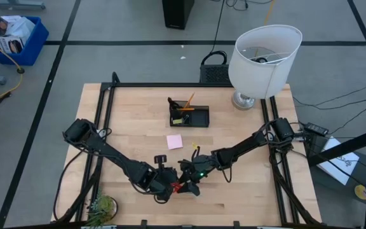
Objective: Pick and place office supplies into organizer
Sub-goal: Put the red scissors into the desk organizer
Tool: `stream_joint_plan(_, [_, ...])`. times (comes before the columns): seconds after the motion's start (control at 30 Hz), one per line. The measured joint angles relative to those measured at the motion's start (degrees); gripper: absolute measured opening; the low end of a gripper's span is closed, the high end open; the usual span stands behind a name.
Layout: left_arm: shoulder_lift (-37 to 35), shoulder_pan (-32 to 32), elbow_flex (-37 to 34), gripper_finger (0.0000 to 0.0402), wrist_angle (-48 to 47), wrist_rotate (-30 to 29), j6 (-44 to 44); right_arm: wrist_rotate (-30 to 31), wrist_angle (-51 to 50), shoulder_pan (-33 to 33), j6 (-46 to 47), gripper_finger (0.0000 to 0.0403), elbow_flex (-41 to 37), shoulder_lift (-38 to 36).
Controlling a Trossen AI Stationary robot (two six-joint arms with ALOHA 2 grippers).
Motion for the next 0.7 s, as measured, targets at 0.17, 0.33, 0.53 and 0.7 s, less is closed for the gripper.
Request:
stream_joint_plan(0.17, [0.0, 0.2, 0.0, 0.0028, 2.0, -0.6, 0.8, 0.4, -0.7, 0.0, 0.1, 0.0227, 0.0, 0.0])
stream_joint_plan(0.33, [0.0, 0.1, 0.0, 0.0028, 1.9, -0.7, 1.3, 1.1, -1.7, 0.0, 0.3, 0.0199, 0.0, 0.0])
stream_joint_plan(0.53, [0.0, -0.1, 0.0, 0.0028, 1.7, -0.7, 0.8, 1.4, -2.0, 0.0, 0.7, 0.0129, 0.0, 0.0])
stream_joint_plan(0.7, [0.0, -0.2, 0.0, 0.0029, 1.6, -0.7, -0.1, 1.6, -4.4, 0.0, 0.2, 0.0062, -0.2, 0.1])
